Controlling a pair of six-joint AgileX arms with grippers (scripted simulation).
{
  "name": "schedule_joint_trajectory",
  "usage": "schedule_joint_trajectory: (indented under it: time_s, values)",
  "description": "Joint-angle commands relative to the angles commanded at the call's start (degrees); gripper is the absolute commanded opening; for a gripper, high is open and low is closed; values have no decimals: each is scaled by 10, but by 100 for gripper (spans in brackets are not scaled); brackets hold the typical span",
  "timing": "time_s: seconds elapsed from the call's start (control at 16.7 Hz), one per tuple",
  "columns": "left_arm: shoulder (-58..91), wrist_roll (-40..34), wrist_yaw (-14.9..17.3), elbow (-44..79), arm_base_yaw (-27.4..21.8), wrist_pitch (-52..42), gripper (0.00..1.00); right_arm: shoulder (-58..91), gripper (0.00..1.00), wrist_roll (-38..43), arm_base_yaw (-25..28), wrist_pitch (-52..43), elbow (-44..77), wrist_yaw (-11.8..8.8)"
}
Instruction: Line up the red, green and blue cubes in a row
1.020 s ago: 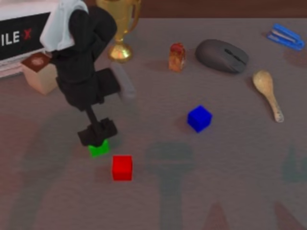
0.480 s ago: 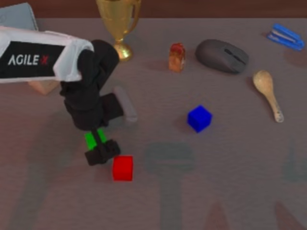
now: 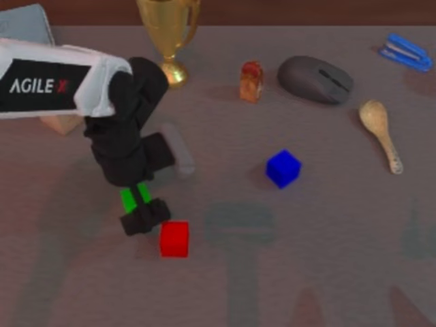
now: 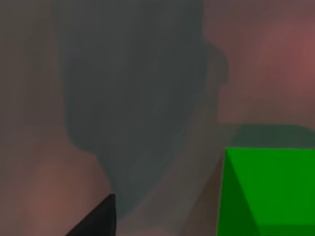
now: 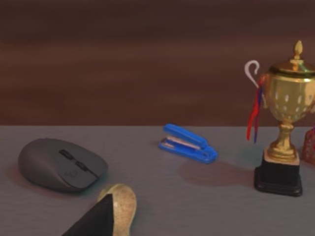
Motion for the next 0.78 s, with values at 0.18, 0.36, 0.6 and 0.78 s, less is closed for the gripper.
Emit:
schedule_joint_trajectory:
  time_s: [0.18, 0.36, 0.6, 0.78]
  values:
    - [0, 0, 0, 0, 0, 0, 55, 0, 100, 0, 0, 0, 0, 0]
    - [0, 0, 0, 0, 0, 0, 32, 0, 100, 0, 0, 0, 0, 0]
    - [0, 0, 0, 0, 0, 0, 2, 0, 100, 0, 0, 0, 0, 0]
    - [0, 0, 0, 0, 0, 0, 0, 0, 100, 0, 0, 0, 0, 0]
